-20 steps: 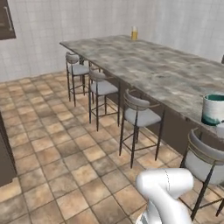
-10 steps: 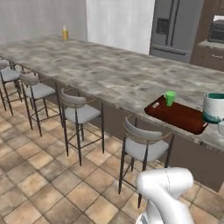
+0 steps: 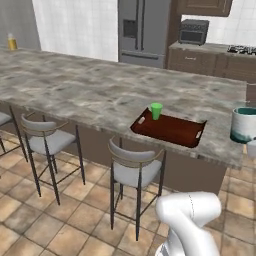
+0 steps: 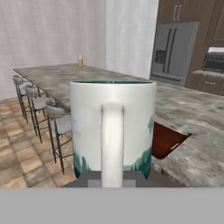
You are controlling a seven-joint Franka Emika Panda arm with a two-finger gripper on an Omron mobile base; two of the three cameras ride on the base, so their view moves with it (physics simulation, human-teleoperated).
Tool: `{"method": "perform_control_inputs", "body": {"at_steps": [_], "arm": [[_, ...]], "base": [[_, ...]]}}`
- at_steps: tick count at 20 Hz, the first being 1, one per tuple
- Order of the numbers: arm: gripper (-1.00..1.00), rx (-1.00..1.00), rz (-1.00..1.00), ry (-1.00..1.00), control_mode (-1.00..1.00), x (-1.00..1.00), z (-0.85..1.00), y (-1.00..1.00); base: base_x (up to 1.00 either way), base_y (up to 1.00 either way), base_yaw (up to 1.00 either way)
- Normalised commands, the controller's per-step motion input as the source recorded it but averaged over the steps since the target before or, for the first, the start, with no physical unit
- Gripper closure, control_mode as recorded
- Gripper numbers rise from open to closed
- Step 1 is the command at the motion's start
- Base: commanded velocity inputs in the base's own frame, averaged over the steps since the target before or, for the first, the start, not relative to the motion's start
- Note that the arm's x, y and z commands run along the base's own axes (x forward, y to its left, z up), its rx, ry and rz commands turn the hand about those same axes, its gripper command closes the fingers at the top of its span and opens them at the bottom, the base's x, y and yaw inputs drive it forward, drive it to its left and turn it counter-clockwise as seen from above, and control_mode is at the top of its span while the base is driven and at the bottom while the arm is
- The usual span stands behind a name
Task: There is a tray on the dining counter. Grab the cup, mug, and pitcher and place them on the tray. The pitcher may be placed next to the tray if it cannot fit the tray.
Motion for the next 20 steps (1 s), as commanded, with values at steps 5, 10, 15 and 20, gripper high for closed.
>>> {"method": "perform_control_inputs", "body": {"at_steps": [5, 10, 15, 20], "arm": [[1.00, 0.00, 0.00, 0.00, 1.00, 0.00, 0.00, 0.00], [1.00, 0.00, 0.00, 0.00, 1.00, 0.00, 0.00, 0.00], [1.00, 0.00, 0.00, 0.00, 1.00, 0.00, 0.00, 0.00], [1.00, 0.00, 0.00, 0.00, 1.00, 0.00, 0.00, 0.00]], "base": [[0.17, -0.09, 0.25], [0.67, -0.49, 0.28], [0.85, -0.49, -0.02], [0.30, -0.05, -0.36]]}}
